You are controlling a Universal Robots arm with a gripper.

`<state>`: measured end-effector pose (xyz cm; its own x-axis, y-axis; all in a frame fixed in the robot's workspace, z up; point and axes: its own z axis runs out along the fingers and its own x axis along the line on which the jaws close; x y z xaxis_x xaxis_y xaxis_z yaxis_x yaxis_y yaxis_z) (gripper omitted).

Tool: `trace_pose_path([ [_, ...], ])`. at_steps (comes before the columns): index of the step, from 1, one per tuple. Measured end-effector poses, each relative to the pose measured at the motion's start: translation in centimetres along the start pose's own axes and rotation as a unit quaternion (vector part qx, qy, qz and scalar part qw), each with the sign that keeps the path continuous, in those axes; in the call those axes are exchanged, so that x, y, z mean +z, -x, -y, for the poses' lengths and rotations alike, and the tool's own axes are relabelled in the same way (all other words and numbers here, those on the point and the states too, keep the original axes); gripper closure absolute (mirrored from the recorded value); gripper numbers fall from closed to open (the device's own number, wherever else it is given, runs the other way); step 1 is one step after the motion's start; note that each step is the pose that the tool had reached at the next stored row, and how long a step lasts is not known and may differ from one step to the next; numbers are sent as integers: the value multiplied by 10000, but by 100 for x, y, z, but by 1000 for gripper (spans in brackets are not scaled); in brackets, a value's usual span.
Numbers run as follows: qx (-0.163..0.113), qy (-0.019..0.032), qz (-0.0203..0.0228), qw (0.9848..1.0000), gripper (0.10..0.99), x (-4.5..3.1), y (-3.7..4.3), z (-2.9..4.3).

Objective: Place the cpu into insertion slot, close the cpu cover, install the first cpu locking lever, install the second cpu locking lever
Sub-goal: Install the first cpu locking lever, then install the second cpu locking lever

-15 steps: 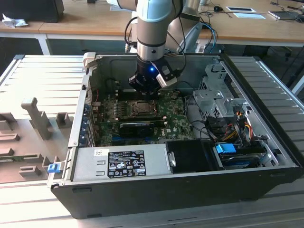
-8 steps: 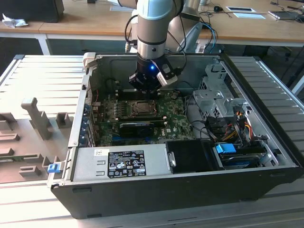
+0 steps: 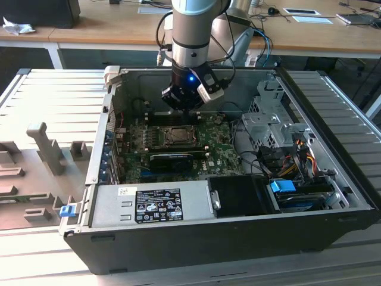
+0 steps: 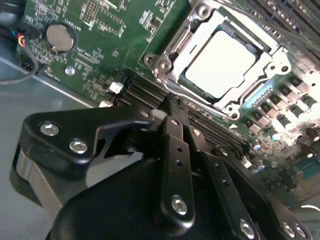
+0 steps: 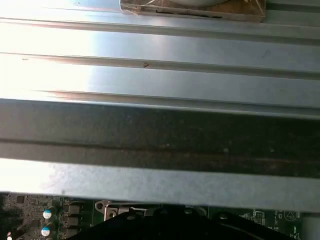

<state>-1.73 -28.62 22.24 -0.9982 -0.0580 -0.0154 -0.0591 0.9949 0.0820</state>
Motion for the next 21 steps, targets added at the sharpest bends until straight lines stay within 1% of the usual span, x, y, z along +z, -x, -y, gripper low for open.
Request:
trace_pose_path([
  [9, 0, -1, -1, 10000, 980, -4, -2, 26],
  [13, 1, 0, 0, 10000, 980, -40, -1, 24],
  [21, 8, -1, 0, 10000, 980, -57, -1, 24],
])
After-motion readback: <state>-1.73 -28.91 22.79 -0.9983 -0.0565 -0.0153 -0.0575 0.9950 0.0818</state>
